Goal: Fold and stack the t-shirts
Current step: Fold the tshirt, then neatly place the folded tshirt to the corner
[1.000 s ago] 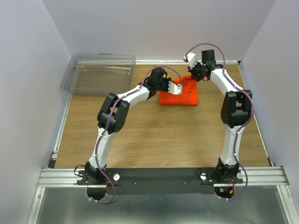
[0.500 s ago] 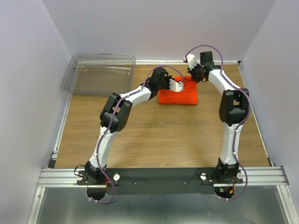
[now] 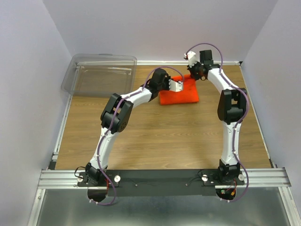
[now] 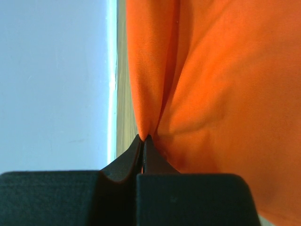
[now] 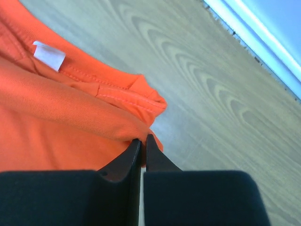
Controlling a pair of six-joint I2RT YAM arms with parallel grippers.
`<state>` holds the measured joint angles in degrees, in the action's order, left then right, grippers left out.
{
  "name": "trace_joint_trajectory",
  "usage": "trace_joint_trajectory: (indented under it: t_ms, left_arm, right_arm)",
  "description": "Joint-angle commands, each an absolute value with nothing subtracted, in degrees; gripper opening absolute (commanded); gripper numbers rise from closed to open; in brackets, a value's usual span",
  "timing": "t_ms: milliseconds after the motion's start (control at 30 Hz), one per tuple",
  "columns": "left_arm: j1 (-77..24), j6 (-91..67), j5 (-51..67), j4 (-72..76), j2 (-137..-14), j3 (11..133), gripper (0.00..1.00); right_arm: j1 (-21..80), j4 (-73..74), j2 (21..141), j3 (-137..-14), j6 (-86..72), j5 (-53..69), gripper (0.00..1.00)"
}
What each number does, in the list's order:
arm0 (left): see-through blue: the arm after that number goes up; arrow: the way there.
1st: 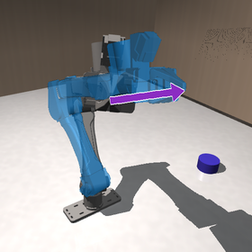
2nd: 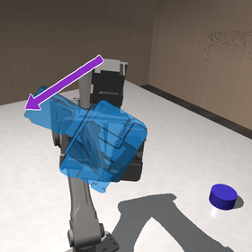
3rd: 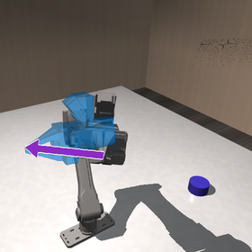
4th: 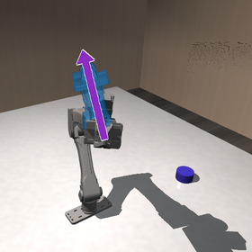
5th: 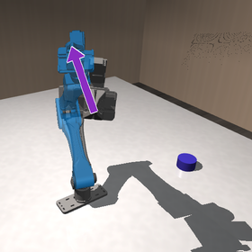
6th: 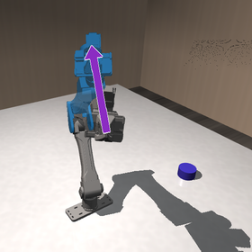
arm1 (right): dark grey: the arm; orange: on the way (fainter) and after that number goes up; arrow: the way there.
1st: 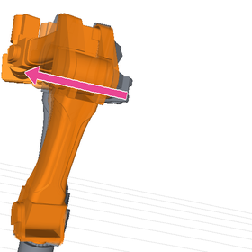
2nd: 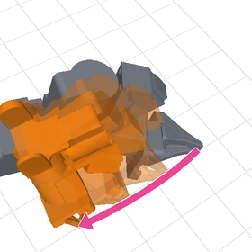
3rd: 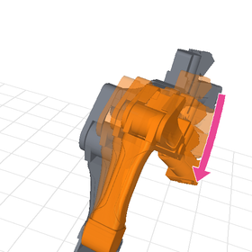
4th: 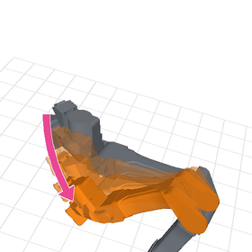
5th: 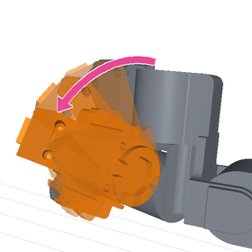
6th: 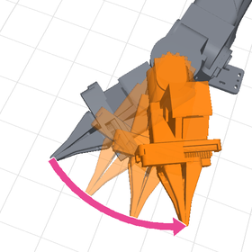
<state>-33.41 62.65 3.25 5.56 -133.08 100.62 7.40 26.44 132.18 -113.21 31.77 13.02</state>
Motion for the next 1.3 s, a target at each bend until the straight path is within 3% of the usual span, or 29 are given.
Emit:
trace_joint_trajectory:
  t_ms: [0,100,133,167,200,233,267,300,333,367,400,433,500,600,667,733,800,833,867,1000,1133,1267]
  left_arm:
    - [-32.17,60.47,0.44,4.22,-135.0,104.5,0.0]
    - [-31.99,58.19,-3.41,4.22,-136.23,105.47,0.0]
    - [-31.99,56.88,-5.78,5.78,-136.58,105.9,0.04]
    - [-31.99,52.25,-13.37,7.19,-137.28,106.34,0.15]
    - [-31.91,50.03,-17.54,8.69,-137.72,107.04,0.39]
    - [-31.82,48.53,-20.62,10.18,-138.25,108.79,0.47]
    - [-31.64,46.08,-24.31,10.28,-138.08,109.59,0.53]
    - [-31.47,44.84,-26.26,11.41,-137.29,110.64,0.64]
    - [-31.46,43.35,-28.45,12.38,-136.76,111.18,0.69]
    - [-31.46,42.11,-30.39,12.48,-136.15,111.96,0.71]
    - [-31.46,39.4,-30.67,12.57,-135.45,112.49,0.76]
    - [-31.55,37.55,-30.93,12.48,-134.66,113.81,0.79]
    - [-31.64,32.9,-30.68,11.61,-131.93,115.13,0.82]
    - [-31.55,23.4,-19.81,3.97,-127.19,116.89,0.82]
    - [-31.47,16.99,-12.43,1.32,-123.32,114.01,0.8]
    - [-31.2,12.42,-1.27,2.19,-121.47,109.54,0.77]
    - [-30.76,4.86,7.53,2.29,-121.2,108.29,0.73]
    - [-30.41,2.83,10.69,2.46,-122.51,107.85,0.64]
    - [-29.98,-1.97,15.07,2.55,-123.39,108.02,0.55]
    - [-28.66,-10.27,16.0,3.78,-128.84,109.51,0.43]
    - [-27.42,-15.37,12.84,3.43,-133.93,111.88,0.37]
    - [-27.07,-17.75,8.01,2.38,-137.72,114.25,0.35]
  right_arm:
    - [7.12,24.79,136.14,-118.12,28.31,13.71,0.11]
    - [7.21,24.17,138.68,-121.37,24.71,13.45,0.21]
    - [7.21,23.3,139.39,-122.42,23.13,12.75,0.32]
    - [7.29,22.6,141.13,-124.69,18.24,11.27,0.39]
    - [7.29,21.98,141.94,-126.2,15.58,7.6,0.48]
    - [7.29,21.54,142.81,-127.52,11.55,5.47,0.56]
    - [7.29,21.19,143.69,-129.7,9.08,2.84,0.57]
    - [7.29,20.75,143.79,-130.25,7.57,-1.36,0.67]
    - [7.29,20.13,143.53,-130.43,5.21,-3.58,0.78]
    - [7.29,19.95,143.26,-130.43,4.32,-5.6,0.79]
    - [7.12,19.86,141.7,-129.39,4.13,-6.67,0.9]
    - [7.03,19.34,140.9,-128.5,4.13,-6.51,0.9]
    - [6.51,19.25,138.88,-126.49,3.69,-2.48,0.9]
    - [5.89,19.42,132.73,-117.89,6.75,14.36,0.84]
    - [5.54,19.51,128.86,-111.64,8.61,22.64,0.68]
    - [5.62,20.12,127.88,-109.52,7.39,30.48,0.37]
    - [5.62,21.44,129.02,-109.51,5.28,38.18,0.16]
    - [5.54,21.88,129.2,-109.42,5.01,40.32,0.08]
    - [5.62,21.88,129.81,-109.34,4.31,44.43,0.08]
    - [5.63,22.15,135.34,-115.19,-3.22,47.2,0.18]
    - [5.63,22.5,140.62,-121.19,-12.98,39.84,0.12]
    - [5.63,22.5,143.52,-123.57,-17.05,30.16,0.13]
